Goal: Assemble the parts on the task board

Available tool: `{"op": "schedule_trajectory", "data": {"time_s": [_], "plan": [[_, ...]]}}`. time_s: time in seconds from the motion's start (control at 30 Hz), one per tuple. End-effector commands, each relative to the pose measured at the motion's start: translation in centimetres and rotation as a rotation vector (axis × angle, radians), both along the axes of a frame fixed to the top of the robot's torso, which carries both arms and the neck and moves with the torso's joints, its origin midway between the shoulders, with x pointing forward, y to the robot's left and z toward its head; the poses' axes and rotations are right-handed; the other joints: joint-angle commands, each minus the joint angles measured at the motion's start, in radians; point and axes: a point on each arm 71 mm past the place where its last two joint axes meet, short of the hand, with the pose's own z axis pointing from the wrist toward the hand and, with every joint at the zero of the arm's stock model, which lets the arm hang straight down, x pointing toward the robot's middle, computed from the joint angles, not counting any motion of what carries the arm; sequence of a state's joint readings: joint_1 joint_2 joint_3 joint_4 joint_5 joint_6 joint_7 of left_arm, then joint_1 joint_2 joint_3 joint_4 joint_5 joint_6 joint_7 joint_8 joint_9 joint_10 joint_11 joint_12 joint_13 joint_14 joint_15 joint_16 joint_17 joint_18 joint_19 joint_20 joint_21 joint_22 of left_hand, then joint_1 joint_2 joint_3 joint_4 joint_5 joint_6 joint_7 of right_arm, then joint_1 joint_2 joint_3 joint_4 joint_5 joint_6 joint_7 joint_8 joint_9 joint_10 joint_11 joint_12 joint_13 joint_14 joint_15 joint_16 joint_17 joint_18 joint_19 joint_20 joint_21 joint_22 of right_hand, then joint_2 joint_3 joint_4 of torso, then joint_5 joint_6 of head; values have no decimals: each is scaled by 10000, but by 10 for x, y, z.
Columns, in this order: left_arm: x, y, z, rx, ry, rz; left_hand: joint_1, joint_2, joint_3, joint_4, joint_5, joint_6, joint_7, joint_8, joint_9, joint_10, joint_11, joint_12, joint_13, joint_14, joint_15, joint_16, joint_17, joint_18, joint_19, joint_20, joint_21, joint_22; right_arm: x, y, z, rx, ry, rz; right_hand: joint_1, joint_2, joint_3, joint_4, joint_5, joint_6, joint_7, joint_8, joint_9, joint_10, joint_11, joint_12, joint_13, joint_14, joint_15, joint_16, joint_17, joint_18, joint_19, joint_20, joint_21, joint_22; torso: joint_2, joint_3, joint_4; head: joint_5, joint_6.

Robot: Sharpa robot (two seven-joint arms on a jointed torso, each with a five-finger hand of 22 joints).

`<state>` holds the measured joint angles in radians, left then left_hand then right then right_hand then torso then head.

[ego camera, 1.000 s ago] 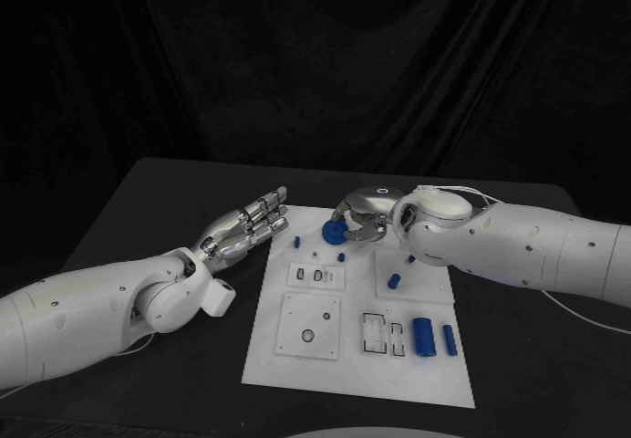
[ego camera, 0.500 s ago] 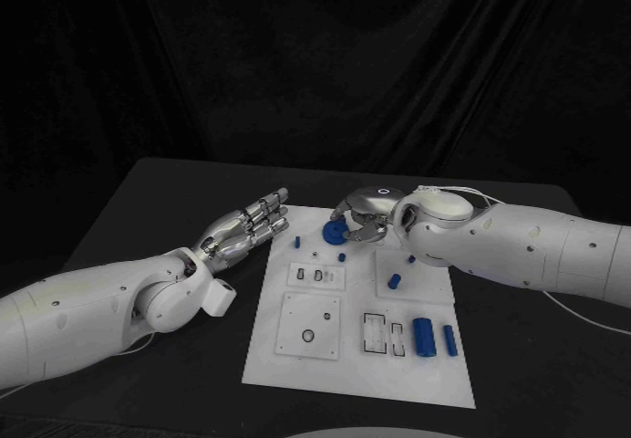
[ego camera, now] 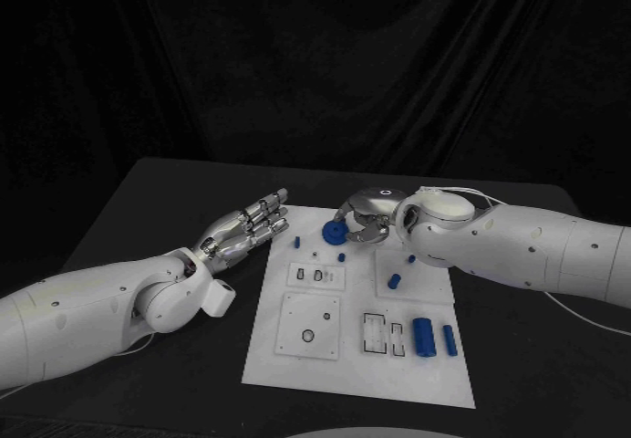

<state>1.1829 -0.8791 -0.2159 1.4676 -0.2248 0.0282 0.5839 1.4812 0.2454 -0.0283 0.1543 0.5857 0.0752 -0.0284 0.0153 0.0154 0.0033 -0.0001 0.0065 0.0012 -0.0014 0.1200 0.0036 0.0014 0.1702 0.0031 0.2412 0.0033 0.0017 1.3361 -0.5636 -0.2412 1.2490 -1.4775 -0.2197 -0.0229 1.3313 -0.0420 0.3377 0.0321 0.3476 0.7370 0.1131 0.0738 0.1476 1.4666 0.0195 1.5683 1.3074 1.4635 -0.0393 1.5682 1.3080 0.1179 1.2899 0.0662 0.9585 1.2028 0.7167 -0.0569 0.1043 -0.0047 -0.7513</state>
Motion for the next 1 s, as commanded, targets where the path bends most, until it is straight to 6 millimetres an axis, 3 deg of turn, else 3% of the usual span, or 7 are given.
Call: {"op": "schedule_trajectory", "data": {"time_s": [0.03, 0.27, 0.8, 0.9, 1.0], "plan": [[-1, -2, 0, -124, -23, -120, -53, 28, 31, -3, 24, 19, 67, 52, 13, -33, 20, -65, -12, 14, 89, -36, -14, 95, -10, 72, -17, -3, -1, -3, -4, -262, 199, -217, -78, -8, -90, 10, -50, 264, 19, 112, 31, 1042, -13, 25, 2634, 1073, -51, 26, 2628, 116, -13, -14, -70, 23, -4, 1, -10, -9, -29], [-2, -1, 0, -116, -3, -113, -55, 31, 37, -7, 24, 22, 74, 53, 14, -33, 18, -65, -12, 14, 91, -36, -14, 95, -8, 75, -15, -1, -1, -13, -7, -378, 338, -411, -154, 14, -131, 46, -101, 906, 69, 356, 142, 1042, 32, 25, 2634, 1073, -18, 26, 2628, 122, 6, 14, -175, 21, 3, 2, -11, 29, -22], [-2, 4, 0, -56, 25, -14, -57, 34, 46, -14, 24, 31, 84, 56, 15, -33, 19, -65, -12, 14, 97, -36, -14, 96, -3, 80, -11, 2, -11, -43, -4, 274, -224, -582, -136, 43, -161, 37, -233, 1422, 46, 552, 264, 1042, 17, 25, 2634, 1047, -23, -35, 2572, 166, -65, 18, -445, -73, -17, -8, -59, 54, -23], [-2, 5, 0, -39, 31, 12, -57, 42, 59, -22, 26, 34, 87, 57, 16, -33, 27, -65, -12, 14, 106, -36, -14, 96, -1, 86, -10, 3, -14, -54, 1, 450, -460, -737, -192, 26, -209, 83, -342, 1433, 47, 545, 268, 1042, 17, 25, 2634, 1048, -26, -36, 2572, 169, -63, 15, -481, -82, -15, -6, -67, 30, -7], [-2, 6, 0, -28, 30, 36, -57, 42, 59, -22, 26, 34, 87, 57, 16, -33, 27, -65, -12, 14, 106, -36, -14, 96, -1, 86, -10, 3, -17, -68, 11, 565, -689, -974, -378, -7, -424, 329, -1041, 1276, 3, 383, 215, 762, -25, -205, 2368, 1049, -71, -36, 2571, 161, 42, -9, -526, -58, -15, -2, -69, -23, -3]]}}
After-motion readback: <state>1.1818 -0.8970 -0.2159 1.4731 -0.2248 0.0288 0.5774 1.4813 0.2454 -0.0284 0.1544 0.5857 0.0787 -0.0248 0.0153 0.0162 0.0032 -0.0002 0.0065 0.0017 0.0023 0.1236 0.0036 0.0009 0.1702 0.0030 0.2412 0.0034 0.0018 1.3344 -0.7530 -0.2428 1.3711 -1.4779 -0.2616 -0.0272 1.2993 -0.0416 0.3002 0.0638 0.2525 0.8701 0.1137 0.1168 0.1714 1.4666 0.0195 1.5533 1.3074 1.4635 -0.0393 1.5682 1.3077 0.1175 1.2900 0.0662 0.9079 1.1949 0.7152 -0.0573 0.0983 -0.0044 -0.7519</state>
